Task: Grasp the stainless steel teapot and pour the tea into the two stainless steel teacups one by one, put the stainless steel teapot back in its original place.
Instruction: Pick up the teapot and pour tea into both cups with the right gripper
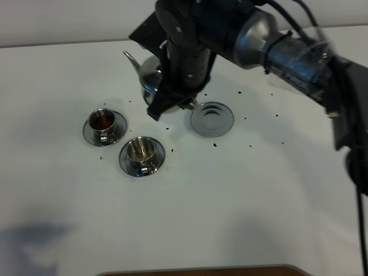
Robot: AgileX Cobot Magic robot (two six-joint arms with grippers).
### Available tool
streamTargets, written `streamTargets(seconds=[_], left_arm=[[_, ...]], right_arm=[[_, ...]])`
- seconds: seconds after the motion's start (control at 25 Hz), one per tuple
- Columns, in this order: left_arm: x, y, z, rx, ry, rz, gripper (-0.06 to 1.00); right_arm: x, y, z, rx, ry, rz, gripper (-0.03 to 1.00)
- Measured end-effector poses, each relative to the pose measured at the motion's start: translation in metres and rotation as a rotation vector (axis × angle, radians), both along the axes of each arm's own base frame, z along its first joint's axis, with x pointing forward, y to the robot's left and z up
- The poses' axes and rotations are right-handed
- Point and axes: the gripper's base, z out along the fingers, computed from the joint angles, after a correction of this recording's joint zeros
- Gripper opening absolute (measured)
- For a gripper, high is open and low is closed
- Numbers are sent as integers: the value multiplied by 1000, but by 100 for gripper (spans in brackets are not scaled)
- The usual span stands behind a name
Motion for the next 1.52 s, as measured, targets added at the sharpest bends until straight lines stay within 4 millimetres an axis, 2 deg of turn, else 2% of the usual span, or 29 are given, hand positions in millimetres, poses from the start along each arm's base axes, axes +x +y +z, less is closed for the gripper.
streamTargets(seconds=[0.16,0.28,0.48,0.84,1.12,1.52], left_arm=[[0,0,0,0,0,0,32],[0,0,0,0,0,0,32],[0,0,0,0,0,0,32],[0,0,0,0,0,0,32],[0,0,0,0,0,0,32],[0,0,0,1,0,-1,32]], right_arm=[[-21,-23,-5,-65,57,-8,19],[-37,-38,-19,-103,88,-16,19],[-58,-48,-35,-124,19,18,19],[-75,-23,-63,-336,-217,250,19],[-85,-7,-87,-511,-303,408,19],[-89,-2,-84,-639,-390,537,19]])
